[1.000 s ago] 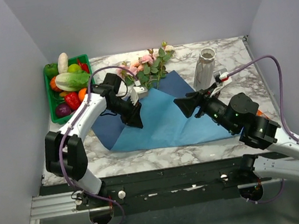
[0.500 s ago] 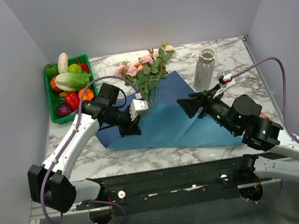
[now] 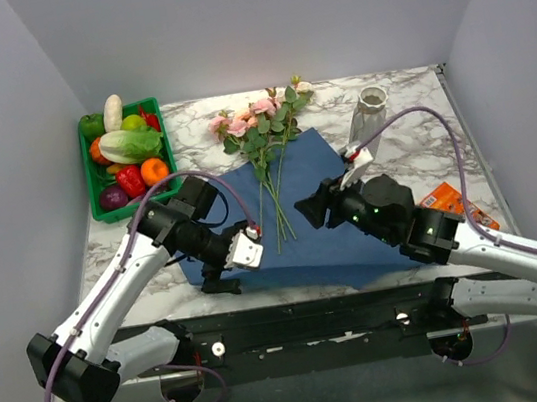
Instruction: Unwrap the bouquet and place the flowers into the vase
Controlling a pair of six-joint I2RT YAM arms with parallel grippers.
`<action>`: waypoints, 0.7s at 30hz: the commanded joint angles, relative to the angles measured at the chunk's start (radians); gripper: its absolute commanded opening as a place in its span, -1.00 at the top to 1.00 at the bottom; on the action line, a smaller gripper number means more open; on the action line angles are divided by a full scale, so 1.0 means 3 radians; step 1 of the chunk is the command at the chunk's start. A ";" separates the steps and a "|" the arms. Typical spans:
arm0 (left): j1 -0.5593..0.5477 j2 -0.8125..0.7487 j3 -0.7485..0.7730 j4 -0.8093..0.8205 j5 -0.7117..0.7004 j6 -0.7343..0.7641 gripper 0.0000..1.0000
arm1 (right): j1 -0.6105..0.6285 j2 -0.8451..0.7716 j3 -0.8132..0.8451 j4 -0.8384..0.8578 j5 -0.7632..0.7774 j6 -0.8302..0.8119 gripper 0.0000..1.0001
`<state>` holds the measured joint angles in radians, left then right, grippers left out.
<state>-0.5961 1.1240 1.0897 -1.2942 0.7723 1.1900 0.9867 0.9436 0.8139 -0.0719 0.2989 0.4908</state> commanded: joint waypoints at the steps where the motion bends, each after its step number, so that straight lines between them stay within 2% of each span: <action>1: -0.0018 -0.0101 0.0697 -0.0738 0.0462 -0.0001 -0.97 | 0.0452 0.0117 -0.0141 -0.0179 -0.0020 0.0144 -0.16; 3: -0.0018 -0.0106 0.1071 -0.0738 0.0539 -0.0187 -0.97 | 0.0678 0.0143 -0.0146 -0.0358 0.0184 0.0143 -0.16; 4: -0.0018 -0.0091 0.1168 -0.0728 0.0651 -0.0274 -0.97 | 0.0962 0.0148 -0.0141 -0.0445 0.0281 0.0154 -0.17; 6: -0.0018 -0.0070 0.1312 -0.0555 0.0718 -0.0896 -0.97 | 0.1179 0.0153 -0.0141 -0.0751 0.0481 0.0281 -0.18; 7: -0.0018 -0.0045 0.1332 -0.0225 0.0703 -0.1182 -0.97 | 0.1291 0.0127 -0.0156 -0.0838 0.0492 0.0342 -0.18; 8: -0.0012 -0.0024 0.1353 -0.0070 0.0653 -0.1676 -0.97 | 0.1328 0.0097 -0.0187 -0.0910 0.0487 0.0434 -0.18; 10: -0.0007 0.0087 0.1470 0.0196 0.0495 -0.2007 -0.97 | 0.1394 -0.0067 -0.0350 -0.0870 0.0385 0.0476 -0.18; 13: 0.0013 0.0342 0.1675 0.0452 -0.0082 -0.2519 -0.97 | 0.1405 -0.0189 -0.0397 -0.0941 0.0582 0.0624 -0.24; 16: 0.0084 0.0660 0.1870 0.0417 -0.0314 -0.2448 -0.97 | 0.1339 -0.0083 -0.0092 -0.1176 0.1176 0.0640 -0.45; 18: 0.0151 0.0742 0.1651 0.0580 -0.0279 -0.2560 -0.97 | 0.1145 0.0085 0.0170 -0.1416 0.1274 0.0614 -0.46; 20: 0.0202 0.0824 0.1421 0.0963 -0.0294 -0.2795 -0.96 | 0.0849 0.0330 0.0456 -0.1514 0.1274 0.0523 -0.48; 21: 0.0207 0.0850 0.1232 0.1081 -0.0370 -0.2851 -0.90 | 0.0726 0.0418 0.0533 -0.1514 0.1142 0.0471 -0.48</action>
<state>-0.5556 1.3437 1.5852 -1.1187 0.7471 0.4835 1.3186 0.9794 0.8406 -0.4473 0.5594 0.6544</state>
